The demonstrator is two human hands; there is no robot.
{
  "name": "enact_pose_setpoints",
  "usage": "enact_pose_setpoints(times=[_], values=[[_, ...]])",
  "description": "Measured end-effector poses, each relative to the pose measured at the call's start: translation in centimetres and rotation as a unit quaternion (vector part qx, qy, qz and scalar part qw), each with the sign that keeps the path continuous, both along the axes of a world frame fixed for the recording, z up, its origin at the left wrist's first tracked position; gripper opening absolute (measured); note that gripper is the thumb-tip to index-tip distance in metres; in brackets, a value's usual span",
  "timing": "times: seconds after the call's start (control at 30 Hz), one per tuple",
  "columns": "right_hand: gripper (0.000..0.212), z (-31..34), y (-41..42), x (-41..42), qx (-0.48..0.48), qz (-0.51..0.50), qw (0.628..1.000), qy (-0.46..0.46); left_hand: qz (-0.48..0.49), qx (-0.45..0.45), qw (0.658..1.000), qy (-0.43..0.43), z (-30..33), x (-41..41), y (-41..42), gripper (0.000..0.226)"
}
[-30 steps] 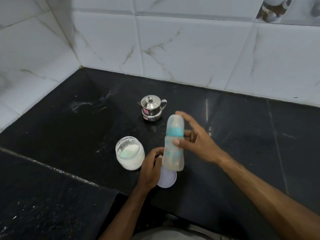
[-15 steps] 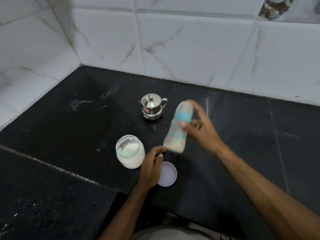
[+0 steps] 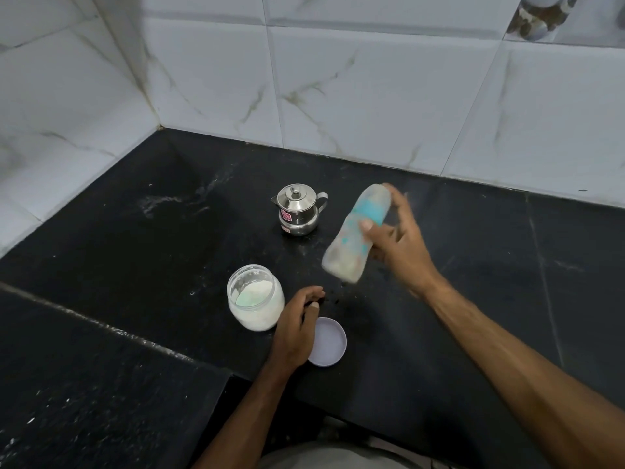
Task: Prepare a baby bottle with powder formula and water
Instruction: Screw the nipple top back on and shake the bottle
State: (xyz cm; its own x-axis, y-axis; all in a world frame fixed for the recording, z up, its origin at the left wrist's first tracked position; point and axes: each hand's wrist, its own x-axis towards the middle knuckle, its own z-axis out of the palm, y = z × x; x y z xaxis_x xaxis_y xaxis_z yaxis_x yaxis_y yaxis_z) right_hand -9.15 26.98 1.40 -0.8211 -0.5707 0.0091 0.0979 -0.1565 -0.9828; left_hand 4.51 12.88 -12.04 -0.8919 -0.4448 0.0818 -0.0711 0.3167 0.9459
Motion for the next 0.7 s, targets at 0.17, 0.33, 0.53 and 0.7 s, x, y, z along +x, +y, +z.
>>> enact_pose_setpoints(times=[0.17,0.33,0.53,0.7], values=[[0.076,-0.9,0.5,1.4,0.073,0.118,0.99,0.023,-0.007,0.003,1.0,0.018,0.3,-0.1,0.1,0.029],[0.07,0.0,0.2,-0.5,-0.02,-0.04,0.999,-0.007,0.003,0.005,1.0,0.004,-0.1,0.1,-0.1,0.032],[0.075,-0.9,0.5,1.7,0.08,0.13,0.988,0.024,-0.002,0.0,1.0,0.008,-0.1,0.2,0.0,0.027],[0.066,0.0,0.1,-0.4,-0.03,-0.055,0.998,-0.021,0.008,0.002,1.0,0.002,-0.1,0.0,0.0,0.032]])
